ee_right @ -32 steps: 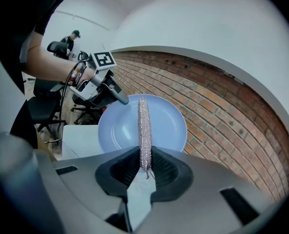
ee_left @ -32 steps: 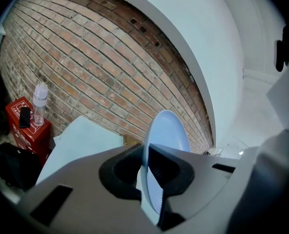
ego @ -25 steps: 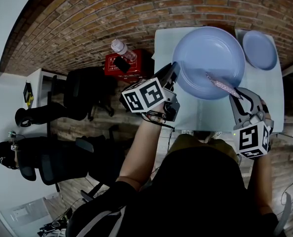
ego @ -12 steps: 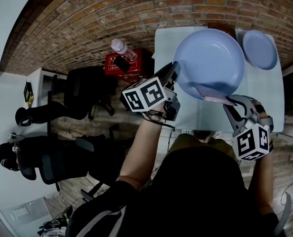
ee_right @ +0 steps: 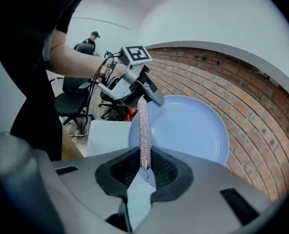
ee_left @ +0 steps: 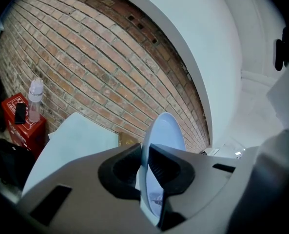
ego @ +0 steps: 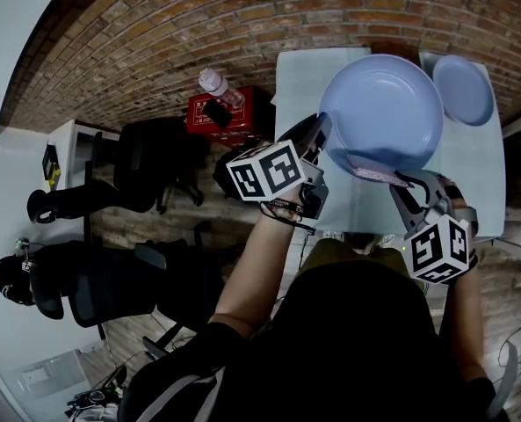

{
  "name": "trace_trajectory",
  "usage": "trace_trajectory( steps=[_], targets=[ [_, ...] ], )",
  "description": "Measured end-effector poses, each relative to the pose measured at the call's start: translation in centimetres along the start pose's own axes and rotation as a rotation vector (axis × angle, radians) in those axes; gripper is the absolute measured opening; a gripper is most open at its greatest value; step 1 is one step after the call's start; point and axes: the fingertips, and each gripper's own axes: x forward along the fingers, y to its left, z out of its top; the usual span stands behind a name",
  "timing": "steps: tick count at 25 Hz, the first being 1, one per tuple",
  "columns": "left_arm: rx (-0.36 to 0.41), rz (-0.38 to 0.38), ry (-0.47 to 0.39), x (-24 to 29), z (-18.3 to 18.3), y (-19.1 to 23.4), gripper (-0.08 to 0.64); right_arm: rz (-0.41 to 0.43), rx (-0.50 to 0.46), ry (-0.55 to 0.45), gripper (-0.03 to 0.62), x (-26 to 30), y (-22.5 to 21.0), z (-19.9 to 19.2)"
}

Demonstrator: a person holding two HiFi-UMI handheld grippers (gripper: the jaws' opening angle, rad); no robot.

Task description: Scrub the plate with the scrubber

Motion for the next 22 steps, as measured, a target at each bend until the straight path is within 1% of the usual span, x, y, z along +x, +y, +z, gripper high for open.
trace_trajectory(
  steps=[3, 8, 14, 18, 22],
  targets=[
    [0.002, -0.007, 0.005, 0.1, -0.2, -0.4, 0.057, -0.033, 0.031, 0.012, 0.087, 0.2, -0.8, 0.1],
    [0.013, -0.021, 0.025, 0.2, -0.8, -1.0, 0.057, -0.076, 0.051, 0.02, 0.087, 0.4, -2.0, 0.4],
    [0.046, -0.041, 0.054, 0.4, -1.7, -1.6, 0.057, -0.123, 0.071, 0.022, 0.087, 0.5, -3.7, 0.8],
    [0.08, -0.07, 0.075, 0.4, -2.3, -2.1, 0.061, -0.161, 0.085, 0.018, 0.087, 0.5, -4.9, 1.1],
    [0.106, -0.077, 0.095, 0.6, -2.9, -2.4, 0.061, -0.19, 0.089, 0.017, 0.087, 0.3, -5.8, 1.2]
  ],
)
